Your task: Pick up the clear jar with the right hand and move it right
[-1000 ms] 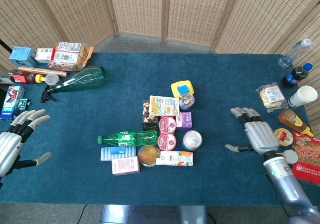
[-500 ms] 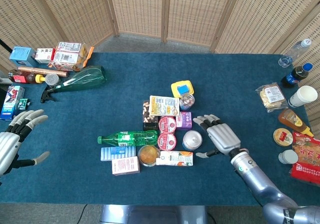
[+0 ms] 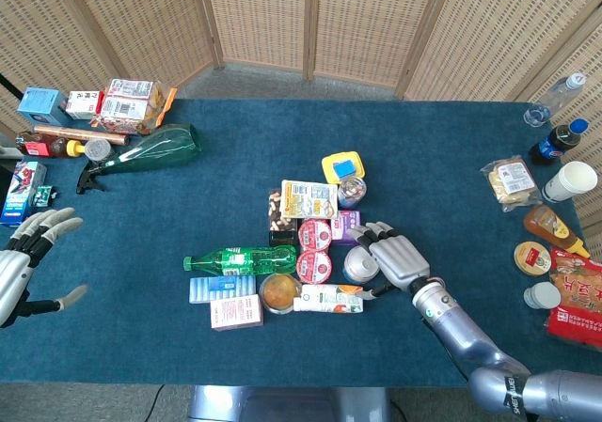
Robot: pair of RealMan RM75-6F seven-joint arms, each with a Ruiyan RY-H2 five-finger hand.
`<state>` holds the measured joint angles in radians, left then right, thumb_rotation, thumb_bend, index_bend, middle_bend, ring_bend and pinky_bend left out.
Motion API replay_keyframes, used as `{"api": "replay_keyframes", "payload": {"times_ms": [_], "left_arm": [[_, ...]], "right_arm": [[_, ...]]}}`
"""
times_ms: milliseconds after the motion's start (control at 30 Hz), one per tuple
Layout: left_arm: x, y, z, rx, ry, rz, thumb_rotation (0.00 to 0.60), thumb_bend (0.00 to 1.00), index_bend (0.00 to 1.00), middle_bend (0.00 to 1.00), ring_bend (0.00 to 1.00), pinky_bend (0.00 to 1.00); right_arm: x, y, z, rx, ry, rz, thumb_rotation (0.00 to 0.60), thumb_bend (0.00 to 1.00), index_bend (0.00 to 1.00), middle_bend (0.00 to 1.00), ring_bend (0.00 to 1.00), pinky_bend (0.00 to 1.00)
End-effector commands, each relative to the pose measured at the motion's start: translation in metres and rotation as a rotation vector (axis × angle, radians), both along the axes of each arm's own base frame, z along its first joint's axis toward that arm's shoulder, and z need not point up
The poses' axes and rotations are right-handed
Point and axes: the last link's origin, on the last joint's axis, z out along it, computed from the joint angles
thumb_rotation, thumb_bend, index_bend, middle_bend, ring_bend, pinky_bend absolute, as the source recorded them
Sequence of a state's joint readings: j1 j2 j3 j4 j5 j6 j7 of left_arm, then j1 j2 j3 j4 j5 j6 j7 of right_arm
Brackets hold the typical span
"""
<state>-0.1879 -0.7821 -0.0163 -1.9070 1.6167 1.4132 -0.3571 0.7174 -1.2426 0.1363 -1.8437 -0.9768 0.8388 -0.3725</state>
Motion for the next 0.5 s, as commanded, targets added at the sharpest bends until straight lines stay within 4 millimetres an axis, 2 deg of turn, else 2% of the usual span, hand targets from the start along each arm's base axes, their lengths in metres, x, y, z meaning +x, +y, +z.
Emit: {"api": "replay_keyframes", "payload": {"times_ms": [33,100,167,200,233,267,333,400,500], "left_arm": [[-0.001,-0.001,0.001,0.004,-0.001,0.005,0.600,0.27,0.15,0.10,0.00,0.00],[-0.002,-0.002,0.001,0.005,-0.001,0.008,0.600,0.27,0.15,0.10,0.00,0.00],[-0.003,-0.002,0.001,0.007,-0.002,0.013,0.600,0.27,0.15,0.10,0.00,0.00],[-0.004,-0.003,0.001,0.007,-0.003,0.015,0.600,0.27,0.15,0.10,0.00,0.00],[-0.005,-0.003,0.001,0.008,-0.003,0.017,0.600,0.27,0.15,0.10,0.00,0.00],[-0.005,-0.003,0.001,0.008,-0.002,0.019,0.600,0.27,0.15,0.10,0.00,0.00],[-0.006,-0.004,0.001,0.011,-0.003,0.023,0.600,0.27,0.15,0.10,0.00,0.00],[-0.007,-0.004,0.001,0.012,-0.004,0.026,0.600,0.27,0.15,0.10,0.00,0.00],[-0.008,-0.004,0.001,0.011,-0.003,0.031,0.600,0.27,0.15,0.10,0.00,0.00]], "right_arm": [[0.000,-0.002,-0.004,0.006,0.007,-0.005,0.482,0.11,0.00,0.03,0.00,0.15],[0.001,-0.002,-0.005,0.007,0.008,-0.001,0.506,0.11,0.00,0.11,0.02,0.23],[0.002,-0.003,-0.006,0.003,0.006,0.004,0.557,0.11,0.02,0.25,0.14,0.37],[0.003,-0.004,-0.006,0.000,0.004,0.007,0.577,0.11,0.06,0.31,0.22,0.44],[0.003,-0.005,-0.007,-0.005,0.000,0.010,0.594,0.10,0.13,0.40,0.34,0.53],[0.003,-0.006,-0.007,-0.007,-0.002,0.009,0.600,0.10,0.22,0.50,0.49,0.64],[0.003,-0.009,-0.006,-0.011,-0.009,0.002,0.600,0.10,0.35,0.63,0.68,0.77],[0.002,-0.012,-0.003,-0.019,-0.015,-0.003,0.600,0.10,0.46,0.72,0.80,0.85],[0.000,-0.014,0.002,-0.041,-0.034,-0.014,0.600,0.10,0.53,0.78,0.85,0.88]]}}
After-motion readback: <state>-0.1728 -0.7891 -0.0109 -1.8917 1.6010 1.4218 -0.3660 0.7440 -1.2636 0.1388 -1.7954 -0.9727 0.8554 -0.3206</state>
